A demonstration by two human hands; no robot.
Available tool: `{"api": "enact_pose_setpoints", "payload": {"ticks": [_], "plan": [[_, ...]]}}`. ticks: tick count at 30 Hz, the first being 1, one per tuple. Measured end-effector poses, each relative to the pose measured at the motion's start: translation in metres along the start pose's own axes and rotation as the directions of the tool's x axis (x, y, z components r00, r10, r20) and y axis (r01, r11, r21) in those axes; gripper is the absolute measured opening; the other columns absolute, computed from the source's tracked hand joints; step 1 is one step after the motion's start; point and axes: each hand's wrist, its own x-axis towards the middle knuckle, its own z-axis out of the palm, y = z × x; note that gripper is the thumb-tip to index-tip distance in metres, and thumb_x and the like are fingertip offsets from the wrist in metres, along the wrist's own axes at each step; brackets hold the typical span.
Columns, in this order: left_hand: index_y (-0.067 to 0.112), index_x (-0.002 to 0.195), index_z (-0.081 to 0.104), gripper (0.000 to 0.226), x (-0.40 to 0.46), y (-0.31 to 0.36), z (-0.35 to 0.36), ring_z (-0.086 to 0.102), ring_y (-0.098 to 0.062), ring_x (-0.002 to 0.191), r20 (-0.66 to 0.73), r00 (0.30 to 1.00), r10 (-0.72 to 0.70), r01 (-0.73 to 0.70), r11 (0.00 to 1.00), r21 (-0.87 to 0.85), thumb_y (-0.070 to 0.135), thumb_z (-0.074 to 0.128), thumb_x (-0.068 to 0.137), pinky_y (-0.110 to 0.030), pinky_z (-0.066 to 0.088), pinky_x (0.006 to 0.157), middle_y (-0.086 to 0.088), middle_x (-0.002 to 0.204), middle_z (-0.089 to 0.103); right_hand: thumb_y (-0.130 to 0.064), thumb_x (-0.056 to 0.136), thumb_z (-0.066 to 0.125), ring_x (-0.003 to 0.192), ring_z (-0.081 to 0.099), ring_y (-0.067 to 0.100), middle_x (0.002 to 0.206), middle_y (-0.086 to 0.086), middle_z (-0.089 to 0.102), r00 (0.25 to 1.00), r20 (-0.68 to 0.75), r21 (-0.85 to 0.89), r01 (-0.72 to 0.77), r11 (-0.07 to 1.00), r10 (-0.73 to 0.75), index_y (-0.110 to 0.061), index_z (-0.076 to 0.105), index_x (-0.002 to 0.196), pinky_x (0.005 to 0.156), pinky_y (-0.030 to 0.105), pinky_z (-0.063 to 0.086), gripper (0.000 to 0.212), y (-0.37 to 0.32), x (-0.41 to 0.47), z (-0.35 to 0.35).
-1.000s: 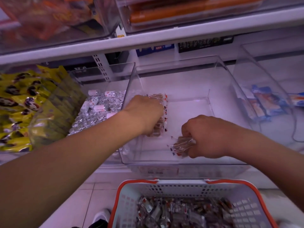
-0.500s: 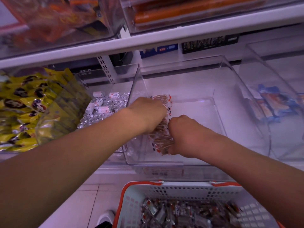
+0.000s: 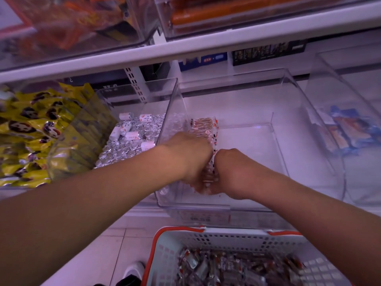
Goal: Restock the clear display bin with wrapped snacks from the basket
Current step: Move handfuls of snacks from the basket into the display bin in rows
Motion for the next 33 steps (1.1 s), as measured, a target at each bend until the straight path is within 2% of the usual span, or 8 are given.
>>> {"api": "enact_pose_setpoints", "payload": {"ticks": [4, 7, 10, 18, 21, 25, 29, 33], "plan": [[0.021, 0.095, 0.07, 0.042, -0.005, -0.001, 0.002, 0.067, -0.023, 0.09, -0.045, 0.999, 0.006, -0.004, 0.998, 0.058, 0.048, 0.082, 0.064, -0.029, 0.042, 0.066, 0.001, 0.094, 0.071, -0.018, 0.083, 0.076, 0.07, 0.057, 0.018, 0.069, 0.005, 0.046, 0.997, 0.047, 0.021, -0.056, 0.998, 0.055, -0.01, 0.04, 0.061, 0.053, 0.023, 0.034, 0.043, 0.008, -0.002, -0.007], [0.022, 0.089, 0.069, 0.035, -0.008, 0.0, 0.003, 0.067, -0.024, 0.09, -0.058, 0.998, 0.003, 0.001, 0.998, 0.066, 0.045, 0.082, 0.065, -0.028, 0.038, 0.065, 0.001, 0.093, 0.07, -0.011, 0.084, 0.072, 0.094, 0.069, 0.028, 0.088, 0.013, 0.067, 0.99, 0.121, 0.185, -0.091, 0.978, 0.069, -0.004, 0.063, 0.083, 0.063, 0.022, 0.052, 0.011, 0.01, -0.001, -0.006], [0.022, 0.09, 0.07, 0.037, -0.008, 0.0, 0.002, 0.066, -0.024, 0.089, -0.023, 1.0, -0.01, 0.011, 0.999, 0.049, 0.047, 0.082, 0.066, -0.029, 0.042, 0.067, 0.0, 0.09, 0.069, -0.003, 0.085, 0.066, 0.095, 0.07, 0.029, 0.107, 0.019, 0.069, 0.976, 0.206, 0.368, -0.138, 0.919, 0.064, 0.004, 0.065, 0.11, 0.083, 0.036, 0.059, 0.026, 0.009, 0.0, -0.007], [0.023, 0.088, 0.063, 0.04, -0.014, -0.004, -0.004, 0.066, -0.024, 0.093, 0.04, 0.999, 0.001, -0.003, 0.998, 0.064, 0.049, 0.084, 0.067, -0.029, 0.043, 0.071, 0.001, 0.096, 0.07, -0.007, 0.087, 0.064, 0.1, 0.068, 0.034, 0.097, 0.018, 0.067, 0.985, 0.148, 0.258, -0.13, 0.957, 0.094, 0.0, 0.063, 0.09, 0.086, 0.039, 0.057, 0.008, 0.009, -0.004, -0.016], [0.019, 0.1, 0.069, 0.038, -0.022, -0.006, -0.01, 0.066, -0.025, 0.093, 0.005, 1.0, -0.001, 0.001, 0.994, 0.107, 0.041, 0.083, 0.071, -0.03, 0.041, 0.069, -0.001, 0.099, 0.07, -0.014, 0.09, 0.066, 0.097, 0.067, 0.029, 0.087, 0.012, 0.062, 0.991, 0.08, 0.188, -0.118, 0.975, 0.104, -0.01, 0.05, 0.072, 0.082, 0.033, 0.055, 0.024, 0.009, -0.013, -0.025], [0.017, 0.093, 0.065, 0.012, -0.046, -0.008, -0.028, 0.061, -0.028, 0.081, -0.15, 0.989, -0.013, 0.039, 0.985, 0.17, 0.018, 0.071, 0.082, -0.032, 0.036, 0.065, -0.007, 0.098, 0.068, -0.018, 0.09, 0.063, 0.097, 0.065, 0.029, 0.096, 0.013, 0.069, 0.985, -0.167, 0.111, -0.03, 0.993, 0.048, -0.006, 0.069, 0.086, 0.084, 0.033, 0.053, 0.015, 0.008, -0.036, -0.033], [0.023, 0.08, 0.064, 0.008, -0.095, -0.012, -0.039, 0.063, -0.018, 0.072, -0.343, 0.939, 0.008, -0.034, 0.997, -0.068, 0.031, 0.066, 0.082, -0.029, 0.044, 0.059, 0.006, 0.077, 0.064, -0.027, 0.083, 0.061, 0.059, 0.056, 0.004, 0.062, -0.011, 0.062, 0.828, -0.537, 0.009, 0.198, 0.98, -0.162, -0.023, 0.074, 0.077, 0.062, 0.02, 0.046, 0.014, 0.004, -0.083, -0.038], [0.023, 0.082, 0.074, 0.024, -0.139, 0.015, 0.007, 0.063, -0.002, 0.059, 0.104, 0.961, 0.258, -0.186, 0.874, -0.448, 0.046, 0.073, 0.076, -0.025, 0.055, 0.06, 0.014, 0.065, 0.069, -0.033, 0.075, 0.053, 0.053, 0.051, 0.0, 0.053, -0.009, 0.052, 0.93, -0.059, -0.051, 0.359, 0.932, -0.362, -0.023, 0.066, 0.073, 0.059, 0.014, 0.044, 0.017, 0.008, -0.128, 0.003]]}}
